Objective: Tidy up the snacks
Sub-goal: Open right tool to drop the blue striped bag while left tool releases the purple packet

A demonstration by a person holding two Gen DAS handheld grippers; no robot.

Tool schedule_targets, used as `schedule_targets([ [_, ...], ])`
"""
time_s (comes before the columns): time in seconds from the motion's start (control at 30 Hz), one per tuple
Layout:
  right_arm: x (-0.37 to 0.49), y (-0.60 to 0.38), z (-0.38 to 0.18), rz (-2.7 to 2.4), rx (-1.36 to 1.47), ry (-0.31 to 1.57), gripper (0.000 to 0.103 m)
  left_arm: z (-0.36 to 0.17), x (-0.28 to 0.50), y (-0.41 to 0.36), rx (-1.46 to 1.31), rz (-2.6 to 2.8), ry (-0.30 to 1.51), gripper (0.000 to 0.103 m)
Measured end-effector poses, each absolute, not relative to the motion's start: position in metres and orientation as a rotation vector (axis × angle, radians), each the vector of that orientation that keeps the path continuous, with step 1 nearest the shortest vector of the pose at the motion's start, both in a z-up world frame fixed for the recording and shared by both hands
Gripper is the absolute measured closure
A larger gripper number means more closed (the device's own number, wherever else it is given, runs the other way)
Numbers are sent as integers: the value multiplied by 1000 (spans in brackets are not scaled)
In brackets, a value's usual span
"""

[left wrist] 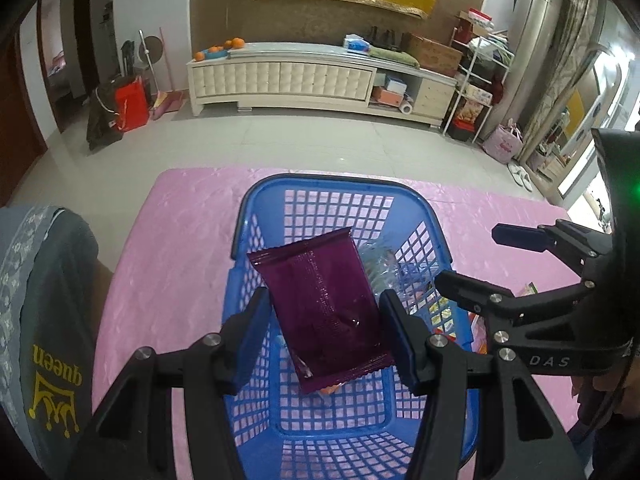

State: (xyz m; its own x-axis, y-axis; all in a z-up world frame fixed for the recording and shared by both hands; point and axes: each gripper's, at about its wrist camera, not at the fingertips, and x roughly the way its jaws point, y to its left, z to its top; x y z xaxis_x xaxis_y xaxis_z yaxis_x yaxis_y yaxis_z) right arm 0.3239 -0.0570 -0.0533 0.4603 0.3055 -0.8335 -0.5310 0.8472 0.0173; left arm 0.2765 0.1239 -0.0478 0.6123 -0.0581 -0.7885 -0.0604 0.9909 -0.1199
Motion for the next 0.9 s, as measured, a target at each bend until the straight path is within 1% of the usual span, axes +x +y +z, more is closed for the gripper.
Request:
schedule_targets([
  [0.5, 349, -76, -62, 521, -121, 958, 15, -69, 323, 120, -71, -5, 944, 49],
  [0.53, 350, -75, -62, 523, -124, 956, 15, -70, 326, 121, -75, 1, 952, 47],
  [0.57, 351, -73, -63, 524, -129, 955, 15, -72, 330, 122, -78, 3, 965, 42],
  [0.63, 352, -70, -64, 523, -135, 960, 15, -73, 331, 123, -89, -8, 970, 37],
  [0.8, 345, -72, -60, 514, -108, 958, 15, -67, 317, 124, -79, 9, 958, 36],
  [0.83, 343, -72, -59, 520, -99, 961, 15, -64, 311, 124, -81, 10, 949, 31],
  [0.87, 339, -72, -57, 522, -106, 962, 15, -62, 306, 124, -83, 8, 938, 29],
  [0.9, 335, -71, -55, 523, -117, 957, 15, -58, 299, 123, -84, 1, 924, 29],
])
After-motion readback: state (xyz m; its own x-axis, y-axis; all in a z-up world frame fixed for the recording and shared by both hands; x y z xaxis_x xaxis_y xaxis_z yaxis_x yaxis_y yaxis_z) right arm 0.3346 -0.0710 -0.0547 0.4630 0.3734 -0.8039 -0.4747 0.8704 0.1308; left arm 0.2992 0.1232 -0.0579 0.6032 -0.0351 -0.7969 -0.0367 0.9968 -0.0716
